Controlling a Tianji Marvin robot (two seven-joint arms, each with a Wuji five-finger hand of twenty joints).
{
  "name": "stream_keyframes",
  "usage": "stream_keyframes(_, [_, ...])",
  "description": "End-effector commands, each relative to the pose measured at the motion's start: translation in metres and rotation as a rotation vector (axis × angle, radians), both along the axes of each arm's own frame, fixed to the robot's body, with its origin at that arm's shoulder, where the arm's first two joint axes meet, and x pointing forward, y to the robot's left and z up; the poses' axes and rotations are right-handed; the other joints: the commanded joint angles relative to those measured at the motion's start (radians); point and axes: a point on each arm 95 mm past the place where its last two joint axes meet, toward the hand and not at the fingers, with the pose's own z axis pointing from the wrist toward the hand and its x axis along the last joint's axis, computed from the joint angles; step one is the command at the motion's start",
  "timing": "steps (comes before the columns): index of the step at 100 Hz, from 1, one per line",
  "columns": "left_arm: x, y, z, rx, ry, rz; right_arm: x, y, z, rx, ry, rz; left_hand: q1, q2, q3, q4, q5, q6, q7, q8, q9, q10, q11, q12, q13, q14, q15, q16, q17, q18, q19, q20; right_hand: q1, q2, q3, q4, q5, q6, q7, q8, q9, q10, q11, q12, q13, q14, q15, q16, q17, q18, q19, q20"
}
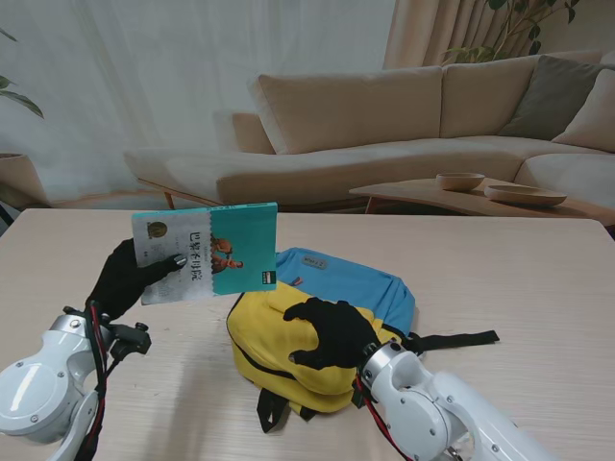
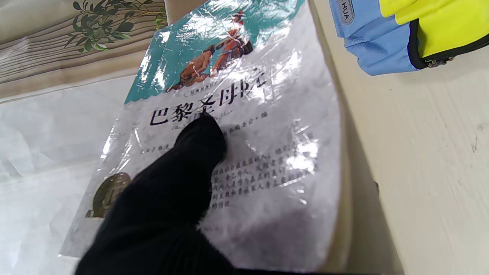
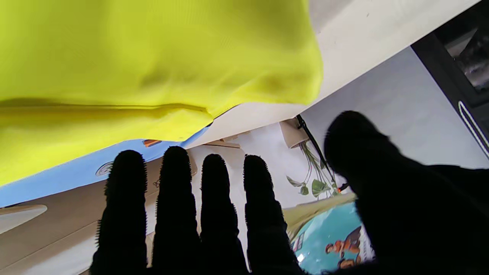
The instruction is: Pack books into the school bag then zip close the school bag
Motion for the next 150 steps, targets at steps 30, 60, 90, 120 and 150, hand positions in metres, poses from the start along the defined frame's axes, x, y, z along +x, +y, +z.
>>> stream_keyframes(30, [-0.004, -0.001, 0.001, -0.015, -0.002, -0.029, -0.022, 0.02, -0.019, -0.15, -0.089, 0.075, 0.173, 0.19, 0.136, 0.047, 0.203, -0.155, 0.344, 0.195, 0.058, -0.096, 0.205, 0.076, 0.042, -0.005, 0.061, 0.013, -0.002, 0.025, 0.038, 0.027, -0.07, 0.068, -0.166, 0.05, 0.018, 0.025, -0.002, 0.045, -0.011, 0.008, 0.131, 0.053, -0.064, -0.01, 0.262, 0.131, 0.018, -0.03, 0.156, 0.108])
stream_keyframes(60, [-0.008, -0.002, 0.001, -0.016, 0.008, -0.038, -0.02, 0.028, -0.036, -0.281, -0.208, 0.069, 0.173, 0.19, 0.136, 0.047, 0.206, -0.155, 0.344, 0.197, 0.058, -0.096, 0.204, 0.077, 0.042, -0.006, 0.059, 0.013, -0.003, 0.024, 0.037, 0.027, -0.056, 0.02, -0.04, 0.051, 0.074, -0.023, 0.1, 0.138, 0.055, -0.012, 0.23, 0.124, -0.011, -0.018, 0.451, 0.218, 0.074, -0.047, 0.273, 0.18])
stream_keyframes(90, [-0.009, -0.002, 0.001, -0.017, 0.005, -0.041, -0.017, 0.031, -0.038, -0.28, -0.238, 0.043, 0.173, 0.191, 0.136, 0.046, 0.208, -0.155, 0.344, 0.199, 0.06, -0.096, 0.204, 0.078, 0.042, -0.007, 0.058, 0.013, -0.003, 0.025, 0.037, 0.027, 0.187, -0.097, 0.225, -0.07, 0.39, -0.286, 0.45, 0.004, 0.348, -0.084, 0.258, 0.175, 0.215, -0.033, 0.556, 0.242, 0.192, -0.022, 0.322, 0.197])
stream_keyframes(120, [-0.013, -0.001, 0.003, -0.011, 0.001, -0.04, -0.011, 0.033, -0.016, -0.09, -0.175, -0.047, 0.173, 0.191, 0.134, 0.047, 0.207, -0.159, 0.342, 0.201, 0.058, -0.097, 0.203, 0.078, 0.041, -0.006, 0.059, 0.014, -0.002, 0.024, 0.038, 0.027, 0.36, -0.091, 0.286, -0.03, 0.542, -0.353, 0.476, 0.418, 0.636, -0.054, 0.241, 0.187, 0.557, -0.01, 0.623, 0.166, 0.474, 0.056, 0.453, 0.17])
stream_keyframes(150, [-0.029, 0.001, 0.009, 0.01, -0.004, -0.048, 0.009, 0.029, 0.012, 0.006, -0.117, -0.147, 0.173, 0.192, 0.131, 0.049, 0.203, -0.159, 0.34, 0.202, 0.055, -0.095, 0.202, 0.078, 0.04, -0.004, 0.061, 0.015, 0.0, 0.024, 0.04, 0.028, 0.451, 0.001, 0.273, 0.05, 0.541, -0.318, 0.541, 0.638, 0.63, -0.057, 0.417, 0.297, 0.609, -0.047, 0.809, 0.198, 0.517, 0.028, 0.585, 0.208])
